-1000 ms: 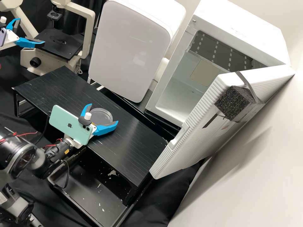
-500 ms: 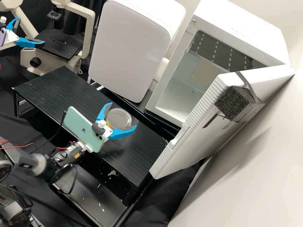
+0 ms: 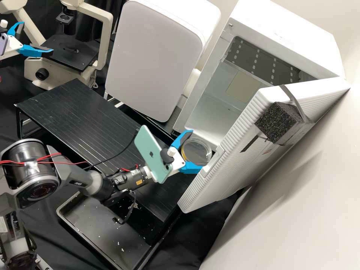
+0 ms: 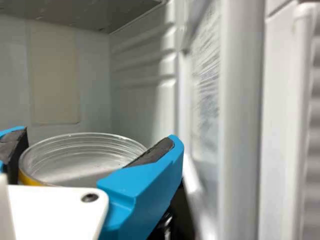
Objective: Place the petri dish in the incubator
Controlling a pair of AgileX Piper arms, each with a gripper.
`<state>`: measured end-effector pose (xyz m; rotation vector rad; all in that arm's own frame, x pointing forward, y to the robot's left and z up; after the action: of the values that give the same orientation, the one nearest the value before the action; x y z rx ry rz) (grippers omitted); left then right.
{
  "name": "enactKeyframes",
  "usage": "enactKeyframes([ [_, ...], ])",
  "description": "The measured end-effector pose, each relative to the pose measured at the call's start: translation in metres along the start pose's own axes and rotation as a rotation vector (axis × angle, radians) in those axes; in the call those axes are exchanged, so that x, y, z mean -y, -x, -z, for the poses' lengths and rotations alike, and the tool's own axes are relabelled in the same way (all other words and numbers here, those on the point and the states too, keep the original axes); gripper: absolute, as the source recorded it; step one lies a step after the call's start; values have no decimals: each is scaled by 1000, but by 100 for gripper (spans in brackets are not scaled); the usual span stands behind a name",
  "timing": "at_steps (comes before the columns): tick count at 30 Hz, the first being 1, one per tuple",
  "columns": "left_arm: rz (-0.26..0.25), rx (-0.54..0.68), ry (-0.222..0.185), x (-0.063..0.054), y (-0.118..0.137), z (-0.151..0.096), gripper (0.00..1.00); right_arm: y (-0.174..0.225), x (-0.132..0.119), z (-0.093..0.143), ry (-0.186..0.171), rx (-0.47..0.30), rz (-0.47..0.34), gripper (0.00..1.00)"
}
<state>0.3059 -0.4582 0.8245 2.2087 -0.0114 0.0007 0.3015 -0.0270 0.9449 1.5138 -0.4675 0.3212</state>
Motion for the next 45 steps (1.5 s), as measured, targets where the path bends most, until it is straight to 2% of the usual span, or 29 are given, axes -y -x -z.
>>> enactKeyframes([
  [5, 0, 0, 0, 0, 0, 0, 100, -35, 1, 0, 5, -8, -1, 0],
  [12, 0, 0, 0, 0, 0, 0, 100, -78, 16, -1, 50, 17, 19, 0],
  [21, 0, 0, 0, 0, 0, 0, 100, -121, 30, -7, 55, 43, 53, 0],
  [22, 0, 0, 0, 0, 0, 0, 100, -125, 30, -6, 49, 41, 52, 0],
  [26, 0, 0, 0, 0, 0, 0, 100, -139, 33, -8, -13, 49, 60, 0],
  [30, 0, 0, 0, 0, 0, 0, 100, -149, 39, -9, -71, 72, 101, 0],
  [35, 0, 0, 0, 0, 0, 0, 100, -156, 51, -2, -100, 55, 172, 0],
  [41, 0, 0, 0, 0, 0, 0, 100, -156, 69, 3, -91, 51, 229, 0],
  [45, 0, 0, 0, 0, 0, 0, 100, -159, 74, 6, -50, 37, 234, 0],
])
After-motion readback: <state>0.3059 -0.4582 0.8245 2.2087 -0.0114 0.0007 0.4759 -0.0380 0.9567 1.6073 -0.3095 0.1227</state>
